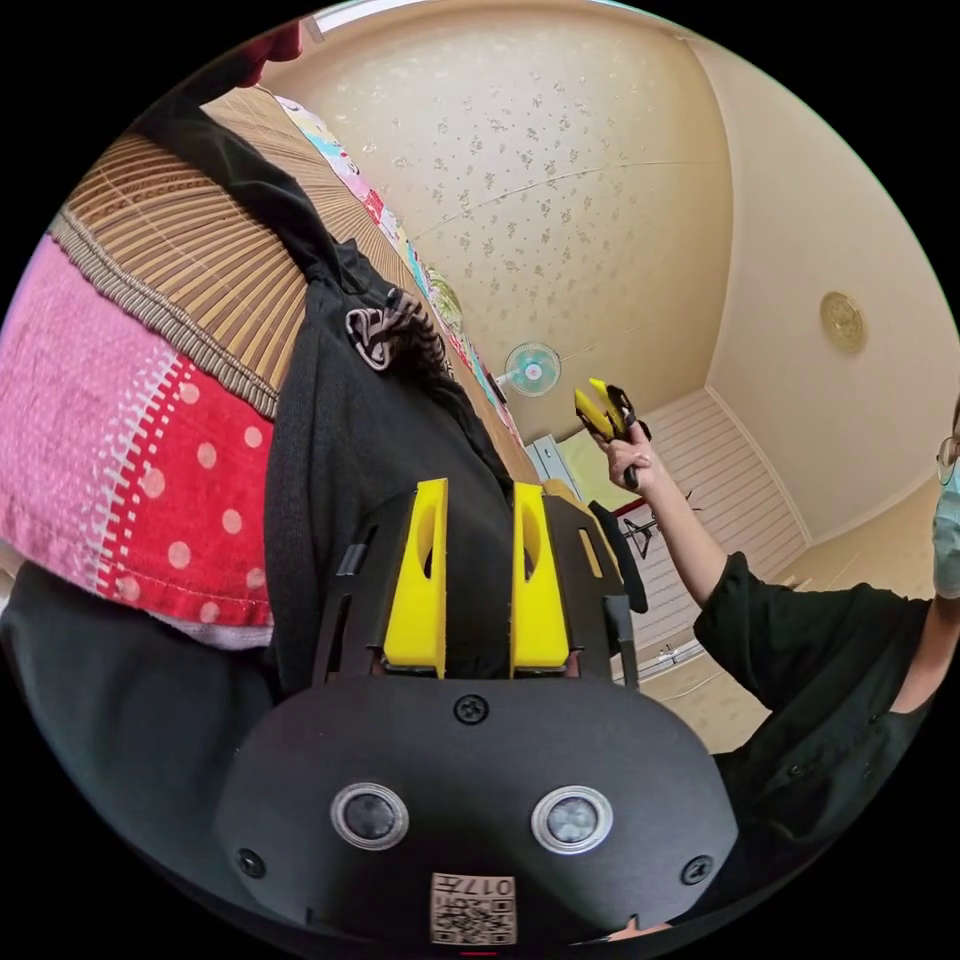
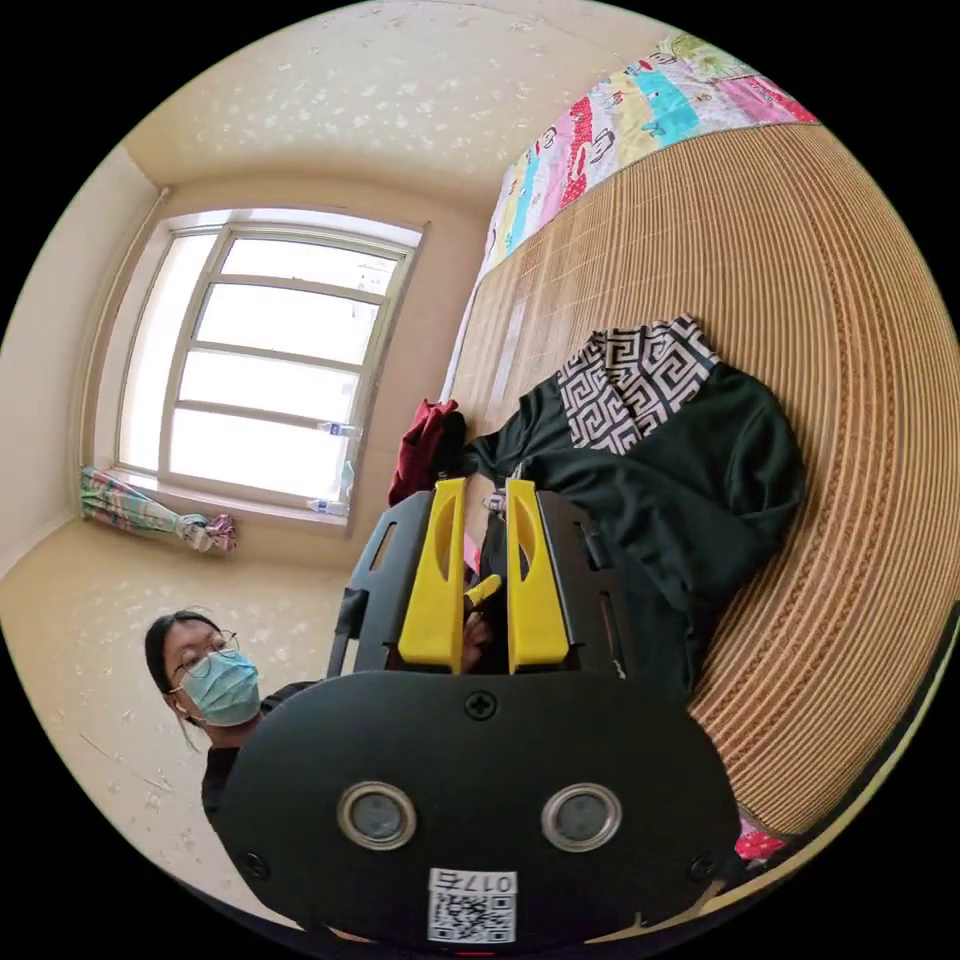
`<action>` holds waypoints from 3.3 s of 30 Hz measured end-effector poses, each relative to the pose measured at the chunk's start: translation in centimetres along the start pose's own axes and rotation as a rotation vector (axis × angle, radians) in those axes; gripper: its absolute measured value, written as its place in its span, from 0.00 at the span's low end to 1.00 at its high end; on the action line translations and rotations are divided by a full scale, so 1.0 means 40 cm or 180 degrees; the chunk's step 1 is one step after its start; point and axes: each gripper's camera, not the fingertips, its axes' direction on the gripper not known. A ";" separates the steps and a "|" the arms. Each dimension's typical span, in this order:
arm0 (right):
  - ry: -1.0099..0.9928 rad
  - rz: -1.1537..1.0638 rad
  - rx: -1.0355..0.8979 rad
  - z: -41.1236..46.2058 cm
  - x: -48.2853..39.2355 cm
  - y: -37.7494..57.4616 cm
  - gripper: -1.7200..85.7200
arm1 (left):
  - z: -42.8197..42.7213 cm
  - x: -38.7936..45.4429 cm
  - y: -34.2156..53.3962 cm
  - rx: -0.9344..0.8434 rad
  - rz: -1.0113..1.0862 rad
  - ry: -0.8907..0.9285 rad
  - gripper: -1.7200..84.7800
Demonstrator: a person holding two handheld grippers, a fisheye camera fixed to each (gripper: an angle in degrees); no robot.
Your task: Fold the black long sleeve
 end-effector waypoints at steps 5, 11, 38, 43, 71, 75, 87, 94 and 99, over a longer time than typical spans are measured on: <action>0.2271 -0.0343 0.0075 0.169 -0.014 0.219 0.10 | 0.030 -0.004 -0.003 -0.0019 -0.0003 -0.0032 0.14; 0.3056 -0.0793 0.0771 0.426 0.021 0.515 0.08 | 0.066 0.042 -0.013 -0.0079 0.0112 -0.0335 0.15; 0.2665 -0.0817 0.1070 0.382 -0.036 0.775 0.05 | 0.320 0.145 -0.619 -0.0577 0.0195 -0.0609 0.05; 0.2730 -0.0880 0.1129 0.381 -0.049 0.805 0.05 | 0.436 0.080 -0.487 -0.0880 0.0051 -0.1730 0.19; 0.2636 -0.0751 0.1250 0.282 -0.044 0.859 0.06 | 0.168 -0.225 -0.301 0.0500 -0.0880 -0.1893 0.08; 0.2554 -0.0685 0.1286 0.259 -0.032 0.858 0.06 | 0.429 -0.106 -0.442 -0.0217 -0.0140 -0.1583 0.09; 0.2520 -0.0730 0.1260 0.225 -0.015 0.853 0.05 | 1.661 0.177 -0.405 -0.3410 0.2064 -0.1495 0.11; 0.2353 -0.0683 0.1255 0.193 0.008 0.843 0.05 | 1.749 0.136 -0.376 -0.3523 0.1876 -0.1293 0.11; 0.2327 -0.0666 0.1258 0.181 0.016 0.838 0.05 | 1.729 0.143 -0.351 -0.3505 0.1954 -0.1244 0.02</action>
